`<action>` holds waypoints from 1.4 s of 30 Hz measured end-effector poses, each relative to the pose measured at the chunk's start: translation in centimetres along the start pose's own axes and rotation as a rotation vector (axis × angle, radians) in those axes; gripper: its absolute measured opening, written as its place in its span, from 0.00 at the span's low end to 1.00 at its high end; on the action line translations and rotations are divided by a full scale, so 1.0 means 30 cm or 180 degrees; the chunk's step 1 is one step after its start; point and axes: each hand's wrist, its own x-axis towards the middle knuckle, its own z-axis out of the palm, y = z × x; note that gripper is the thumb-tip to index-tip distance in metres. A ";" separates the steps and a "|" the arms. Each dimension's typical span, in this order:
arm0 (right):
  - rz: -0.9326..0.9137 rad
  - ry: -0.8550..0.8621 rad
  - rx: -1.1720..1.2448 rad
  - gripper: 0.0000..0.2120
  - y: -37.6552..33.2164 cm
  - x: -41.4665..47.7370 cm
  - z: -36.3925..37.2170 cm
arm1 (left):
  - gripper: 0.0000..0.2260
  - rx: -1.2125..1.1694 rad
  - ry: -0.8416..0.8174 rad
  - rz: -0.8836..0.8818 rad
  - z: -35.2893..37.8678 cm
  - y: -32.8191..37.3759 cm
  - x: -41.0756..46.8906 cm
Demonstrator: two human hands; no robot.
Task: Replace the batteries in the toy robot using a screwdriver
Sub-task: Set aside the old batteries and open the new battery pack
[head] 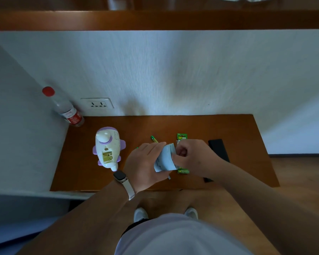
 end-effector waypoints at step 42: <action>0.0685 -0.0050 -0.0085 0.11 0.186 0.507 0.331 | 0.36 -0.0845 -0.0578 -0.3156 0.053 -0.130 -0.272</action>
